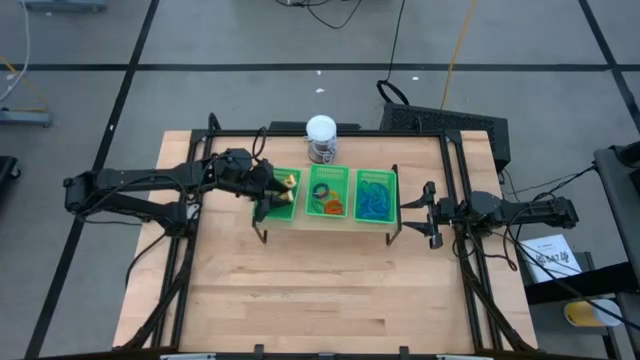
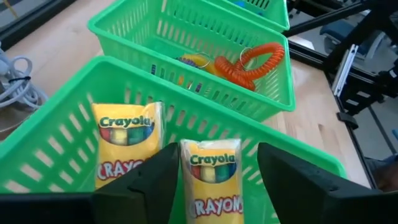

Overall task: Pick & Place Office Desk Supplies
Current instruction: Put the crayon box into the left green bin on the shelf

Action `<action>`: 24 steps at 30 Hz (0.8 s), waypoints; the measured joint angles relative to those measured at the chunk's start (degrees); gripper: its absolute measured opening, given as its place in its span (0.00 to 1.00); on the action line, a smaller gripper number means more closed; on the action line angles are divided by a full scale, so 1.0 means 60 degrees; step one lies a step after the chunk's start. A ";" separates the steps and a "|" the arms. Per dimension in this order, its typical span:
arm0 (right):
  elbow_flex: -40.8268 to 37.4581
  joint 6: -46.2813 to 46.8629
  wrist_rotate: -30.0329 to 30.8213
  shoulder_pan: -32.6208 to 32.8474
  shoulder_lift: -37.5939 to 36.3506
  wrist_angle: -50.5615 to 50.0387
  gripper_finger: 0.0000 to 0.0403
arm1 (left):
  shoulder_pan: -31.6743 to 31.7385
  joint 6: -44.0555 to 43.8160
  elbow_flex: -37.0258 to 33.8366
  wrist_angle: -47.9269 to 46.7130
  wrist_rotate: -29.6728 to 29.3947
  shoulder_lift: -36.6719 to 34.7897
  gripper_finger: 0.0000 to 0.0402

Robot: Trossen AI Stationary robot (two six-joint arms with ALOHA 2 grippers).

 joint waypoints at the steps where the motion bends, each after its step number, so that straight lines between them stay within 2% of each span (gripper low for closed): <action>1: 0.0001 -0.0002 0.0002 0.0000 0.0000 -0.0001 0.53 | 0.0000 -0.0003 0.0000 0.0000 0.0000 0.0000 0.58; 11: 0.0002 0.0000 0.0001 0.0001 0.0000 -0.0002 0.53 | 0.0000 0.0207 0.0582 -0.0045 -0.0137 -0.0366 0.59; 14: 0.0000 0.0000 0.0002 0.0000 0.0000 -0.0003 0.53 | 0.0004 0.0226 0.0847 -0.0110 -0.0602 -0.0491 0.59; 18: 0.0002 0.0000 -0.0001 0.0000 0.0000 0.0000 0.53 | 0.0003 0.0493 0.1239 -0.1171 -0.1418 -0.0884 0.59; 24: 0.0001 0.0000 0.0001 0.0001 0.0000 -0.0003 0.53 | 0.0004 0.0663 0.1333 -0.1908 -0.2862 -0.1733 0.59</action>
